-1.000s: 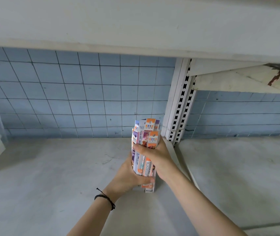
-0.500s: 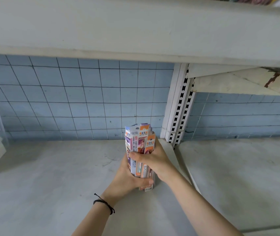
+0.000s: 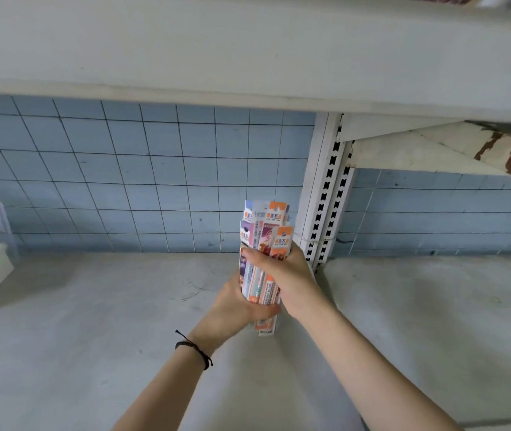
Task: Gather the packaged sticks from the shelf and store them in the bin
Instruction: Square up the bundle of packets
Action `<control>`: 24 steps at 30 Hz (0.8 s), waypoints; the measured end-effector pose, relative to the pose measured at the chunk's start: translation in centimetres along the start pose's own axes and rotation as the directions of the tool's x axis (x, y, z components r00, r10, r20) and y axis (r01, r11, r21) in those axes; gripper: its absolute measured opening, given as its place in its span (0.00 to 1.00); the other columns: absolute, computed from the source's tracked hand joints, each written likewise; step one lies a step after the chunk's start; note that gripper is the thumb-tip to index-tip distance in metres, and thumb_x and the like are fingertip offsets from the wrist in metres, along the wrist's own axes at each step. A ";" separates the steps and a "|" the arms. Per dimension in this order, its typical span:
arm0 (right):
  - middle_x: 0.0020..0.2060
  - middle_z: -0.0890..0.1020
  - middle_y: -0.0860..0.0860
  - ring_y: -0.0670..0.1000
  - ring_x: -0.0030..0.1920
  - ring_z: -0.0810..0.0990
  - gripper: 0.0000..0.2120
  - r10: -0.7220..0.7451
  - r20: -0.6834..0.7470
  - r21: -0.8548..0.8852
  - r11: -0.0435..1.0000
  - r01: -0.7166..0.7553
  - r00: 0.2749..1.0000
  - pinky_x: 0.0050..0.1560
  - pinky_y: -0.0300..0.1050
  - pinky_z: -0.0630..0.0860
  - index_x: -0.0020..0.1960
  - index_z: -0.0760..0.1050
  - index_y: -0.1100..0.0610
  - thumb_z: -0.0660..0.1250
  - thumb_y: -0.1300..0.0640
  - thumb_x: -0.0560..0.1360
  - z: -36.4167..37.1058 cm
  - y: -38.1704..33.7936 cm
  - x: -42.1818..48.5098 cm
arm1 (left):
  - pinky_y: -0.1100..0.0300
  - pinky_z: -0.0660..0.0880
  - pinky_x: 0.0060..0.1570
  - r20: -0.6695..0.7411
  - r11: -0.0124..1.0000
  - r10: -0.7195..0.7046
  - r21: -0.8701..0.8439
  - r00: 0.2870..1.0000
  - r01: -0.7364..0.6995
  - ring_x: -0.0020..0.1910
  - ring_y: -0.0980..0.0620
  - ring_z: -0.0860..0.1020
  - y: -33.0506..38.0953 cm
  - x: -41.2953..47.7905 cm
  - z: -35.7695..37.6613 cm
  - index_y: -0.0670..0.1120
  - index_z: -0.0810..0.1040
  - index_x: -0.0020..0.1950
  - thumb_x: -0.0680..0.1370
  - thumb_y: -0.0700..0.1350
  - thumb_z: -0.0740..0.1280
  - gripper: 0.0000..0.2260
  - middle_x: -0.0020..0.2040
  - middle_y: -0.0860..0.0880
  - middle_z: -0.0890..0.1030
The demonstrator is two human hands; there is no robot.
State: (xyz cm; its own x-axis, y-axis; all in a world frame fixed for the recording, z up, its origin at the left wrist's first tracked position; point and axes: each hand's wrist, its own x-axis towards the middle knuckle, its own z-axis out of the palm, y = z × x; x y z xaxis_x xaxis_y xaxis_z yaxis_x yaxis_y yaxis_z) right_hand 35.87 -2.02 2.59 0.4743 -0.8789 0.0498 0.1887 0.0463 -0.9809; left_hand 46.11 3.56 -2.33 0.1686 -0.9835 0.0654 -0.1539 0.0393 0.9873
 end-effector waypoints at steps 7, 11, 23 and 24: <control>0.43 0.86 0.53 0.56 0.45 0.85 0.17 0.109 0.074 0.063 0.991 -0.114 0.991 0.51 0.53 0.80 0.54 0.79 0.55 0.77 0.58 0.66 -0.4 -1.6 1.1 | 0.59 0.78 0.46 0.115 0.996 -0.006 -0.093 0.993 0.017 0.48 0.49 0.82 2.9 -0.5 -0.7 0.45 0.75 0.56 0.65 0.30 0.73 0.23 0.47 0.44 0.83; 0.45 0.85 0.53 0.53 0.45 0.85 0.18 0.136 0.104 -0.067 0.989 -0.130 0.985 0.46 0.47 0.80 0.55 0.77 0.54 0.76 0.60 0.67 1.6 -2.5 1.9 | 0.56 0.78 0.47 0.127 0.977 -0.067 -0.193 0.990 0.091 0.47 0.50 0.82 2.8 -1.9 -1.9 0.47 0.75 0.58 0.65 0.34 0.72 0.23 0.45 0.48 0.83; 0.41 0.82 0.58 0.54 0.37 0.84 0.14 0.213 0.039 0.107 0.971 -0.216 0.976 0.36 0.46 0.81 0.54 0.74 0.58 0.71 0.66 0.70 17.9 0.1 0.2 | 0.43 0.77 0.56 0.165 0.975 -0.220 0.056 0.961 0.214 0.53 0.42 0.81 2.9 -10.9 -17.4 0.45 0.74 0.59 0.62 0.43 0.76 0.26 0.52 0.40 0.81; 0.40 0.81 0.58 0.54 0.36 0.82 0.14 0.206 0.010 0.124 0.971 -0.206 0.978 0.34 0.45 0.81 0.55 0.73 0.58 0.69 0.67 0.71 19.9 0.3 -0.4 | 0.44 0.77 0.56 0.164 0.975 -0.220 0.065 0.962 0.212 0.54 0.42 0.81 2.8 -12.0 -19.3 0.45 0.74 0.59 0.62 0.44 0.76 0.27 0.53 0.40 0.81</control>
State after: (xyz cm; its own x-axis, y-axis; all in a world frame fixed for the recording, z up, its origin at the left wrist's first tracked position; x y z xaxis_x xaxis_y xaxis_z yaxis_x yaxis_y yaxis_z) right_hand 52.86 7.78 6.02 0.5114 -0.8458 -0.1518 0.1923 0.2848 -0.9391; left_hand 62.41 18.91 2.41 0.0361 -0.9833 -0.1783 -0.1771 -0.1819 0.9672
